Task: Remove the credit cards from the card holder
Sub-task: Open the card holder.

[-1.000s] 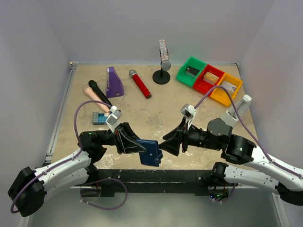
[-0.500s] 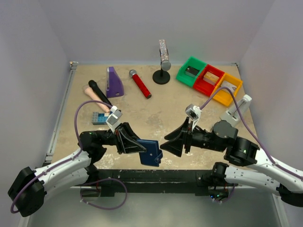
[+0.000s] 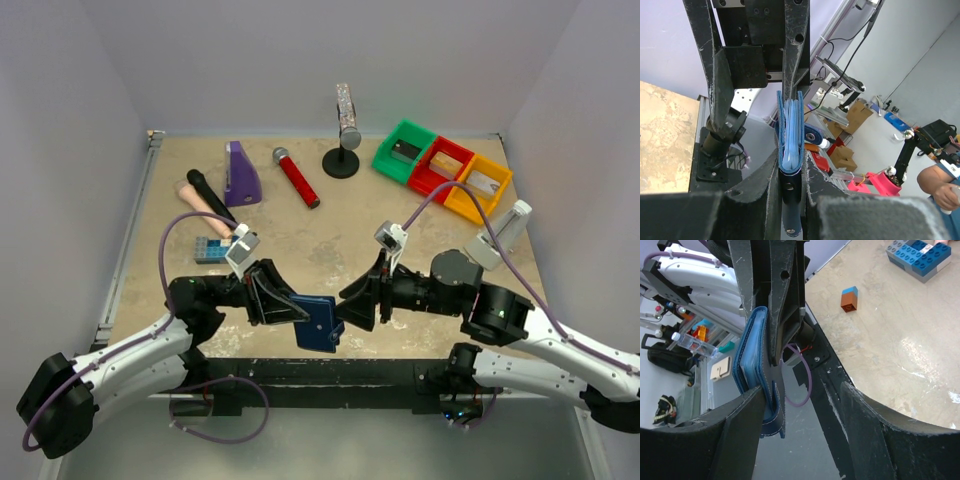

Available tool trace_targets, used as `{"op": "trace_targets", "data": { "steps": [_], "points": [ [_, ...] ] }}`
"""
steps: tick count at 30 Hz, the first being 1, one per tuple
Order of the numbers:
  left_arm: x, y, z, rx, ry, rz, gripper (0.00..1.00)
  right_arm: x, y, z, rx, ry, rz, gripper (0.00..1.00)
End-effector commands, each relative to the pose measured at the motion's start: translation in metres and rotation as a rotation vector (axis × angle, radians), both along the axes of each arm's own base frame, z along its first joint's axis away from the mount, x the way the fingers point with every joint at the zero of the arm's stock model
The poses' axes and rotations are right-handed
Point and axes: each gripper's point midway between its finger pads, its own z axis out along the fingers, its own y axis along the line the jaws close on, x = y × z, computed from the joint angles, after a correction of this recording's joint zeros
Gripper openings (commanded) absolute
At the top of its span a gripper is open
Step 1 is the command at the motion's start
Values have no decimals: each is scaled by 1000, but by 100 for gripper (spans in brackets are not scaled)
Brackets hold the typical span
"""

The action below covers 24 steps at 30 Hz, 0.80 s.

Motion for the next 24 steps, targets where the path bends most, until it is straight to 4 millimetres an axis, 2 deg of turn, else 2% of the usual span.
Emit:
{"op": "trace_targets", "data": {
  "steps": [1,9,17,21,24],
  "points": [
    [-1,4,21,-69,-61,20,0,-6,8,23,58,-13,54,66],
    [3,0,22,-71,-59,18,0,-26,23,34,107,5,198,65],
    [7,-4,32,-91,-53,-2,0,-28,34,22,45,49,233,60],
    [9,-6,39,-102,-57,-3,0,-28,38,17,22,65,242,50],
    [9,-6,40,-101,-61,3,0,-29,39,15,9,68,248,32]
  ]
}}
